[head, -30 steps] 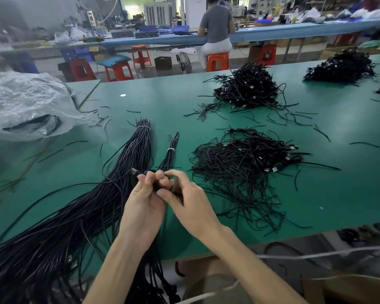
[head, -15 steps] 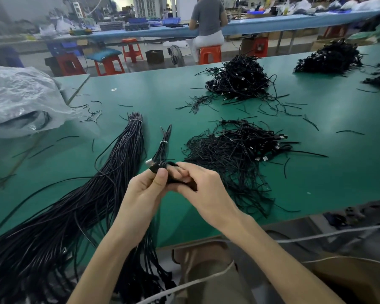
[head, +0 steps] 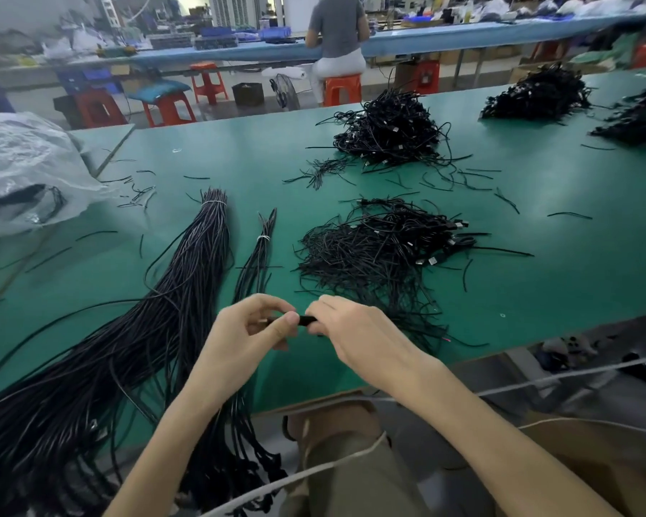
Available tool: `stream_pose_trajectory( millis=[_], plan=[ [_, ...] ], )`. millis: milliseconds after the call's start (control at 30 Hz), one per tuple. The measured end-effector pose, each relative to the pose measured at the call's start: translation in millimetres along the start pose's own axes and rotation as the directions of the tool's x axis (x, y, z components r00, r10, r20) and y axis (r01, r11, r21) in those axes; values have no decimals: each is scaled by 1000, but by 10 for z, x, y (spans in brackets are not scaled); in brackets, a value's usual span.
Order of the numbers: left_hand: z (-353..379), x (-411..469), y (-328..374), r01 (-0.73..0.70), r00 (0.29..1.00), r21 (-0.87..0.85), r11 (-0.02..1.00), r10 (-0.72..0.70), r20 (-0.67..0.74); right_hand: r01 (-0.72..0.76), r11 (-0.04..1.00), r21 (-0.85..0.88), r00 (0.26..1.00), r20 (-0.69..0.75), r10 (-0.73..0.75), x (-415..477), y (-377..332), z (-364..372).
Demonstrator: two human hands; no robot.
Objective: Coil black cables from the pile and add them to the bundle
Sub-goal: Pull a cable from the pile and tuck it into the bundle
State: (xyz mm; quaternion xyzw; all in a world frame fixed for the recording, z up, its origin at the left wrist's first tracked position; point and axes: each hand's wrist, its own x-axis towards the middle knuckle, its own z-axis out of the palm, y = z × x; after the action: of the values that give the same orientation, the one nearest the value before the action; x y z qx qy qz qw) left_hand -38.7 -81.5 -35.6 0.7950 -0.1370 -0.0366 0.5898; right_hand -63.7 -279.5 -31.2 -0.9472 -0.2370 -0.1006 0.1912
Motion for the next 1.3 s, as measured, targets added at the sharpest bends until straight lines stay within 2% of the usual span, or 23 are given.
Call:
stream_pose_trajectory(
  millis=[67,133,167,267,367,467,567,633,733,800,867,933,1033,1100,1300],
  plan=[
    [-5,30,-25,-27,992,200,979,2,127,17,999,-42,1000,14,-17,-58,35,27],
    [-28,69,-29,-122,965,456,882,-2,263,23,998,-55,1000,19,-22,-99,72,45],
    [-19,87,-21,-157,946,530,833,-29,324,20,998,-66,999,27,-18,-112,82,56],
    [63,109,5,-160,898,545,823,-109,427,28,995,-92,999,33,-25,-130,75,97],
    [112,150,-48,-165,896,541,825,-104,433,38,994,-106,999,-8,-39,-128,94,130],
    [153,167,-134,-156,927,504,849,-50,371,53,993,-104,994,-91,-62,-98,142,129],
    [234,186,-215,-151,974,516,843,38,224,-16,965,-263,983,-183,-34,-53,207,88],
    [276,248,-264,-87,995,450,889,53,89,-138,949,-285,948,-316,43,-38,274,17],
    [305,352,-313,34,998,284,958,-16,-66,-355,928,-116,839,-477,262,-26,451,-107],
    [317,386,-340,110,988,128,986,-94,-124,-522,853,7,750,-473,463,-52,639,-170],
    [312,391,-361,158,978,-21,987,-160,-134,-656,754,27,685,-400,609,-118,819,-187],
    [291,385,-371,167,977,-108,980,-179,-117,-682,731,-15,696,-322,642,-185,903,-142],
    [269,390,-371,178,978,-155,972,-192,-83,-610,793,-14,777,-211,594,-193,848,-9],
    [258,388,-377,186,978,-170,968,-199,-64,-587,809,32,796,-161,584,-140,787,56],
    [231,367,-416,162,983,-204,965,-175,-47,-588,807,52,790,-176,587,29,720,145]
  ],
)
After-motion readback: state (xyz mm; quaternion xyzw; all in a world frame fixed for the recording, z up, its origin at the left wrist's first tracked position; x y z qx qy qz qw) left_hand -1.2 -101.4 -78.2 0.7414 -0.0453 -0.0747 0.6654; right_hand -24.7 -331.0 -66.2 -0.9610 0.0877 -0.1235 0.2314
